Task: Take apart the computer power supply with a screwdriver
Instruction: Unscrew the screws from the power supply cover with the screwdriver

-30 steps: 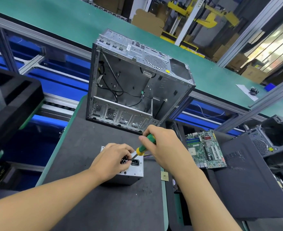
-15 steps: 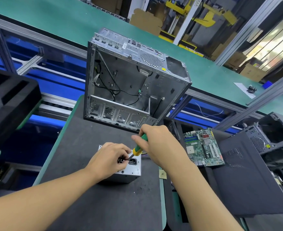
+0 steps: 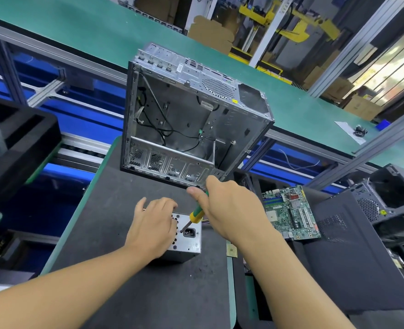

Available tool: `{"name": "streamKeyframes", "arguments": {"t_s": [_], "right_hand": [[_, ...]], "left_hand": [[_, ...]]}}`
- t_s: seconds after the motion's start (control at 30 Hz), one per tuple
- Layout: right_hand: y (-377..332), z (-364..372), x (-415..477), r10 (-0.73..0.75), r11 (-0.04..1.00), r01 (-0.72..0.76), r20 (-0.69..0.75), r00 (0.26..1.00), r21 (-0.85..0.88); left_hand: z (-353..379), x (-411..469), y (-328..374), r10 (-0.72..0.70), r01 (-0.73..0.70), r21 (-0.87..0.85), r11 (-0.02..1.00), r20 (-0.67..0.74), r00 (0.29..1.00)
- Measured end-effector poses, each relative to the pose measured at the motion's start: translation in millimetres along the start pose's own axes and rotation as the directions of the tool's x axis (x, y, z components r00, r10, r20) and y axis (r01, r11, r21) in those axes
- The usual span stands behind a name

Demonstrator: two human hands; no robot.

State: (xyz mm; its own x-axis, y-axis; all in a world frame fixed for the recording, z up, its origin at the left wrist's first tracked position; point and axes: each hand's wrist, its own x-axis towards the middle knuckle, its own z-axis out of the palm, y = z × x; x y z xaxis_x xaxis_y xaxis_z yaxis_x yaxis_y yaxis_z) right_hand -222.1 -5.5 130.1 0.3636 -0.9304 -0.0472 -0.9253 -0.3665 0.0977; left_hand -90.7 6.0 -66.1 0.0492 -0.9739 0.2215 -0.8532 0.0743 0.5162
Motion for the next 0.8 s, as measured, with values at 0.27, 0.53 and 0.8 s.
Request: {"name": "streamKeyframes", "arguments": {"t_s": [0.27, 0.53, 0.8], "right_hand": [[8, -6, 4, -0.177, 0.933, 0.100, 0.201, 0.963, 0.346], [-4, -6, 0, -0.005, 1.000, 0.006, 0.082, 0.997, -0.013], [2, -22, 8, -0.129, 0.957, 0.032, 0.324, 0.937, 0.289]], "left_hand": [[13, 5, -8, 0.083, -0.084, 0.259, 0.962, 0.014, 0.996], [7, 5, -3, 0.108, -0.109, 0.262, 0.959, 0.020, 0.994], [4, 3, -2, 0.097, -0.107, 0.293, 0.950, 0.048, 0.994]]}}
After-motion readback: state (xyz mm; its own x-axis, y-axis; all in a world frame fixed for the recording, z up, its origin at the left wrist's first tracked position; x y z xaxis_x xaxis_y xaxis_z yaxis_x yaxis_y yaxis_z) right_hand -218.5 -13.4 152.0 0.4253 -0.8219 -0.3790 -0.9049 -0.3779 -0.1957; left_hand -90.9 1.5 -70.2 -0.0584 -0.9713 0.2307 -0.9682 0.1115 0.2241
